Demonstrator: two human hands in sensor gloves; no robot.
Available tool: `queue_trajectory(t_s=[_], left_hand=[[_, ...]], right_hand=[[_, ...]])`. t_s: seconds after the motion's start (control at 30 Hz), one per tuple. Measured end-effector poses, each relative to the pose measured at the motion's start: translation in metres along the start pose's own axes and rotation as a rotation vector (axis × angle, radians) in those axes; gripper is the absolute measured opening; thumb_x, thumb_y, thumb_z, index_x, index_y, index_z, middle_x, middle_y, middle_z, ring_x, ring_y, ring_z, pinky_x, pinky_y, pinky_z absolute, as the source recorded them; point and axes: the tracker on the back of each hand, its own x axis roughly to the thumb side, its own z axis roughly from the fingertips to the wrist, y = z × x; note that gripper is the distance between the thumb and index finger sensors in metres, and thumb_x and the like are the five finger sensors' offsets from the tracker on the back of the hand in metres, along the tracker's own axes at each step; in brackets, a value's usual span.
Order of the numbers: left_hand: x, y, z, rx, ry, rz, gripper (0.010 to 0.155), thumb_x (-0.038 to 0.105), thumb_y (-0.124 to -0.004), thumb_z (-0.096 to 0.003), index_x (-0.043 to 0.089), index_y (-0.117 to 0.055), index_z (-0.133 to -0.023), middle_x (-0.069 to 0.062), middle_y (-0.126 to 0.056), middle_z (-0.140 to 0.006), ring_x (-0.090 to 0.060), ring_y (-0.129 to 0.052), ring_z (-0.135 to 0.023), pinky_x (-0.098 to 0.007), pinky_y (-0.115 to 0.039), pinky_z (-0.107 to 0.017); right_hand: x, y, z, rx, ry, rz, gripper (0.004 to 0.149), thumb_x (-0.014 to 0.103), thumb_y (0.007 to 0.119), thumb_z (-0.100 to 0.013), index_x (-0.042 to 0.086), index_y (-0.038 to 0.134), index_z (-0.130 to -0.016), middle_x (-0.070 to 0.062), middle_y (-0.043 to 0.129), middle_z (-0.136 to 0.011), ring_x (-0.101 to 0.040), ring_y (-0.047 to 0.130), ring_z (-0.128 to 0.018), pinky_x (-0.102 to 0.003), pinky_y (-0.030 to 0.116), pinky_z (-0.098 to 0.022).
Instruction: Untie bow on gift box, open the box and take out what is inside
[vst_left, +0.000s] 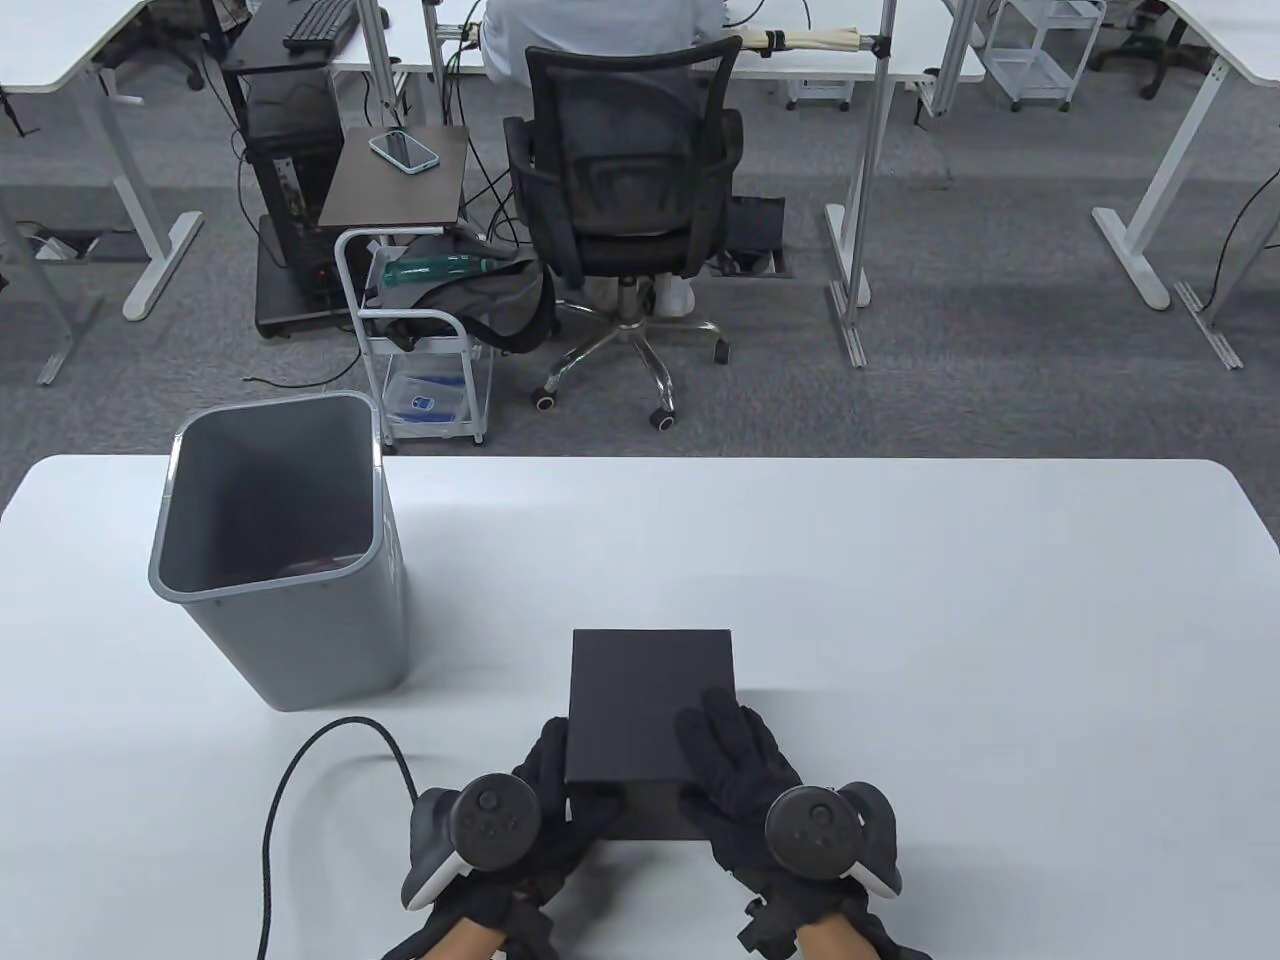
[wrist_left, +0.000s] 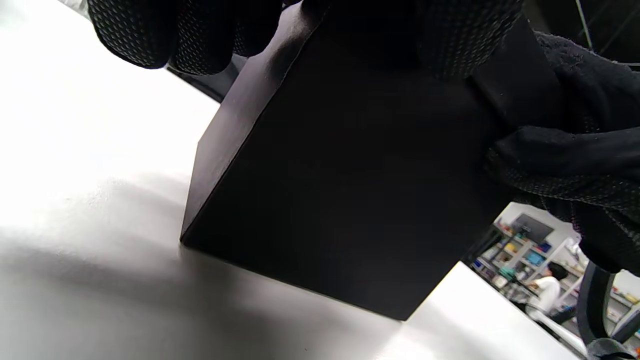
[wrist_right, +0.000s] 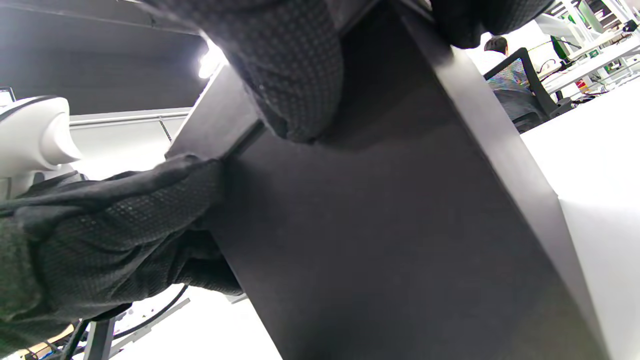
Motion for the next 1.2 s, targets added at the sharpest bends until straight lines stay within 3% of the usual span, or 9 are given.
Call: queue_trajectory(t_s=[0.2, 0.53, 0.8, 0.9, 1.0, 1.2], left_hand=[[-0.002, -0.003, -0.003, -0.010, -0.023, 0.057, 0.091, 0.050, -0.074, -0.0601, -0.001, -0.021, -0.114, -0.031, -0.046, -0.119, -0.053, -0.067, -0.100, -0.059, -0.069, -0.070], [0.000, 0.001, -0.002, 0.022, -0.046, 0.063, 0.091, 0.050, -0.074, -0.0601, 0.000, -0.020, -0.114, -0.032, -0.045, -0.119, -0.053, -0.067, -0.101, -0.060, -0.069, -0.070], [0.001, 0.008, 0.000, 0.085, -0.057, 0.059, 0.091, 0.054, -0.074, -0.0594, 0.008, -0.021, -0.116, -0.030, -0.046, -0.120, -0.053, -0.070, -0.099, -0.058, -0.071, -0.069], [0.001, 0.008, 0.001, 0.114, -0.063, 0.032, 0.094, 0.059, -0.073, -0.0586, 0.004, -0.022, -0.116, -0.032, -0.049, -0.118, -0.051, -0.073, -0.098, -0.055, -0.073, -0.068], [-0.003, 0.006, 0.001, 0.120, -0.074, 0.091, 0.091, 0.061, -0.069, -0.0592, 0.008, -0.023, -0.117, -0.031, -0.049, -0.119, -0.051, -0.073, -0.098, -0.055, -0.074, -0.068], [-0.009, 0.007, 0.000, 0.160, -0.093, 0.176, 0.086, 0.064, -0.063, -0.0598, 0.013, -0.025, -0.118, -0.031, -0.051, -0.119, -0.052, -0.075, -0.096, -0.053, -0.075, -0.067]], right_hand=[[0.000, 0.000, 0.000, -0.013, 0.000, -0.030, 0.079, 0.023, 0.092, -0.052, 0.019, 0.046, -0.117, -0.016, 0.029, -0.120, -0.067, 0.053, -0.094, -0.066, 0.055, -0.070], [0.002, -0.004, 0.000, -0.043, -0.016, -0.047, 0.079, 0.022, 0.092, -0.052, 0.019, 0.047, -0.116, -0.015, 0.030, -0.120, -0.067, 0.053, -0.094, -0.067, 0.055, -0.070], [0.005, -0.016, 0.001, -0.101, -0.048, -0.072, 0.077, 0.021, 0.093, -0.051, 0.020, 0.051, -0.116, -0.014, 0.033, -0.120, -0.067, 0.054, -0.094, -0.067, 0.055, -0.070], [0.006, -0.023, 0.004, -0.165, -0.073, -0.118, 0.077, 0.022, 0.093, -0.051, 0.021, 0.051, -0.116, -0.013, 0.034, -0.120, -0.067, 0.056, -0.094, -0.067, 0.057, -0.069], [0.004, -0.036, 0.008, -0.257, -0.085, -0.216, 0.077, 0.024, 0.093, -0.051, 0.021, 0.051, -0.116, -0.014, 0.036, -0.120, -0.066, 0.058, -0.093, -0.066, 0.058, -0.068], [-0.018, -0.081, 0.033, -0.471, 0.084, -0.390, 0.076, 0.038, 0.087, -0.057, 0.016, 0.048, -0.118, -0.025, 0.046, -0.116, -0.063, 0.075, -0.084, -0.064, 0.069, -0.060]])
